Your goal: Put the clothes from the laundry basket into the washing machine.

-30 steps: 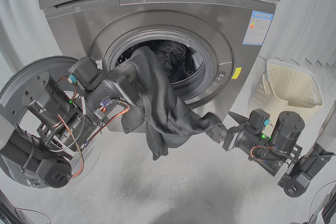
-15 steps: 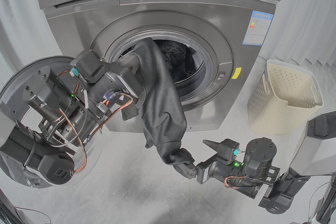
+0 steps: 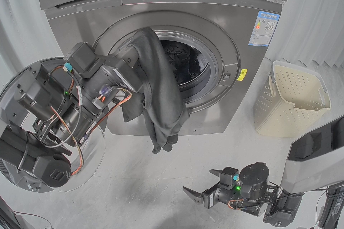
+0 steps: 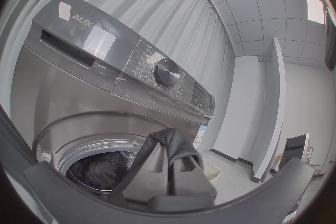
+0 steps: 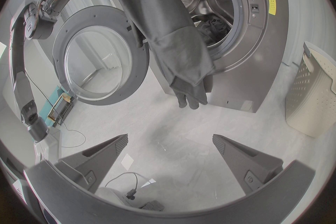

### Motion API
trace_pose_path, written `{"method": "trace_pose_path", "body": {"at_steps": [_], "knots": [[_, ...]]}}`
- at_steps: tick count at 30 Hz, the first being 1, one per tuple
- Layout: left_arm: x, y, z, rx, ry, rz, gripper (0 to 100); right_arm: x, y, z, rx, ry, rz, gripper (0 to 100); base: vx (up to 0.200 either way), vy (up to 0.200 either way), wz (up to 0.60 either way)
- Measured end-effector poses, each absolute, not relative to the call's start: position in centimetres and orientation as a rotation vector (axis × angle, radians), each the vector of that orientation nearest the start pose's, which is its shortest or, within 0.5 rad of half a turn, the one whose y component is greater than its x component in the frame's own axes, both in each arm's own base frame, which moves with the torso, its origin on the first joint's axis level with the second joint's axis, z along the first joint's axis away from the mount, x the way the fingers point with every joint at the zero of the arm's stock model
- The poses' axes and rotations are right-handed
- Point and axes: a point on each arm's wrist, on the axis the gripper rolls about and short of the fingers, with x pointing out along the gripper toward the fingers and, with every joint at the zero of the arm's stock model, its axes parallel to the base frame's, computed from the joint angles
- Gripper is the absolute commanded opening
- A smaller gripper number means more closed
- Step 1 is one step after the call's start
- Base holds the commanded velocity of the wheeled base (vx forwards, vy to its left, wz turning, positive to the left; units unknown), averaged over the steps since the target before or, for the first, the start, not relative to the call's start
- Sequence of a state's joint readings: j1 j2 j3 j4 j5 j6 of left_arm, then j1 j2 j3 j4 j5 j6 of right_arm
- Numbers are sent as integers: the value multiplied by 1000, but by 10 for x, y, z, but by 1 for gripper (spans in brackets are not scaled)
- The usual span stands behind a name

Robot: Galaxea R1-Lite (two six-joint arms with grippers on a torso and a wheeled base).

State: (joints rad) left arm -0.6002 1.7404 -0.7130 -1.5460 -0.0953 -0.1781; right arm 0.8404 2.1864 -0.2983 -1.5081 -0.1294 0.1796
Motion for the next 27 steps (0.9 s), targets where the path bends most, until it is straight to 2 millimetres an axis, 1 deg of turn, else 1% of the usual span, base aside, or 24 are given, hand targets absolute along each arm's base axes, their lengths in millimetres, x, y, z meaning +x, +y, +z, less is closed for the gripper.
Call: {"method": "trace_pose_path", "body": {"at_steps": [4, 11, 16, 20, 22, 27], "knots": [[241, -169, 236, -299, -451, -728, 0, 205, 220, 28, 23, 328, 669, 100, 0, 0, 0], [237, -172, 235, -301, -446, -745, 0, 239, 248, 57, 86, 142, 678, 100, 0, 0, 0], [236, -174, 235, -302, -443, -751, 0, 265, 265, 69, 109, 42, 681, 100, 0, 0, 0], [235, -174, 235, -302, -443, -753, 0, 284, 277, 68, 108, -4, 691, 100, 0, 0, 0], [235, -175, 235, -302, -444, -754, 0, 292, 284, 63, 100, -17, 697, 100, 0, 0, 0], [235, -175, 235, -303, -446, -756, 0, 306, 297, 51, 95, -34, 702, 100, 0, 0, 0]]}}
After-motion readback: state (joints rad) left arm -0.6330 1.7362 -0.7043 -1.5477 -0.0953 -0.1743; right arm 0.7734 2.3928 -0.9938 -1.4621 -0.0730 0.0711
